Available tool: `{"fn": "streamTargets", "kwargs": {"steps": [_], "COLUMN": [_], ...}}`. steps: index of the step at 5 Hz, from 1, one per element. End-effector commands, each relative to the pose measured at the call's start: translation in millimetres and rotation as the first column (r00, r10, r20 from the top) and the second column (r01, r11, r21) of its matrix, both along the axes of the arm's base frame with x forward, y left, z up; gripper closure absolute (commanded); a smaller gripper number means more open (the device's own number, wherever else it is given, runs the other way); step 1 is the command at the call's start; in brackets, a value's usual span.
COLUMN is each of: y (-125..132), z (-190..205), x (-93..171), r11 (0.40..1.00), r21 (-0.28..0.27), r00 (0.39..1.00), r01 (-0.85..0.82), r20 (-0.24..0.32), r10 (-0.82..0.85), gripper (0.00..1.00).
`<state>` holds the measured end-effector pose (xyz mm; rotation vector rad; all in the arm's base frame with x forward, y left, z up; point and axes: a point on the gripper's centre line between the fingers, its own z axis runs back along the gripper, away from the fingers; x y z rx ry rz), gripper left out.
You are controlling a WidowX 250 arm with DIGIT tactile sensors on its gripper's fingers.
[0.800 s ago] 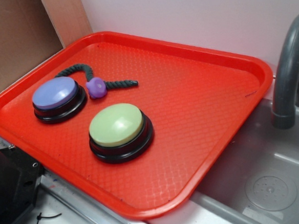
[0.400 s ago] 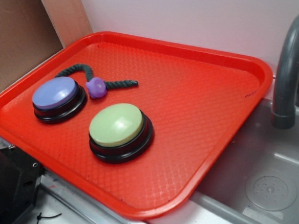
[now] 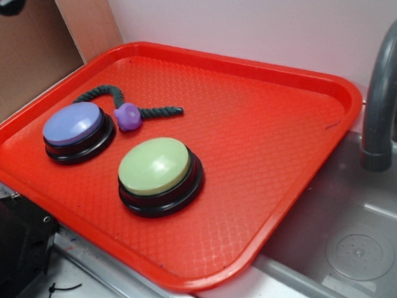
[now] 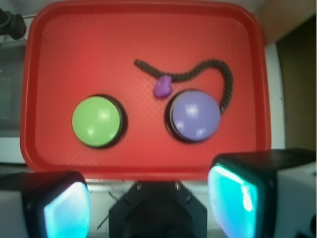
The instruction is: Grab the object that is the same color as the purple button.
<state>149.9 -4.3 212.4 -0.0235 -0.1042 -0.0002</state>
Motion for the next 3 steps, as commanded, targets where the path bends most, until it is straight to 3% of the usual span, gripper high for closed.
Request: {"fn": "streamTargets", "kwargs": {"steps": [1, 2, 3], "y": [22, 28, 28], "z": [-29, -42, -63], "x": [43, 56, 69], "r11": [0.996, 0.993, 0.983], "r21": [0.078, 0.11, 0.156], "r00": [0.999, 0.998, 0.995], "r01": [0.042, 0.053, 0.098], "r20": [-0.003, 0.009, -0.024], "r10": [-0.042, -0.054, -0.095], "gripper": [0.0, 0.0, 0.0]}}
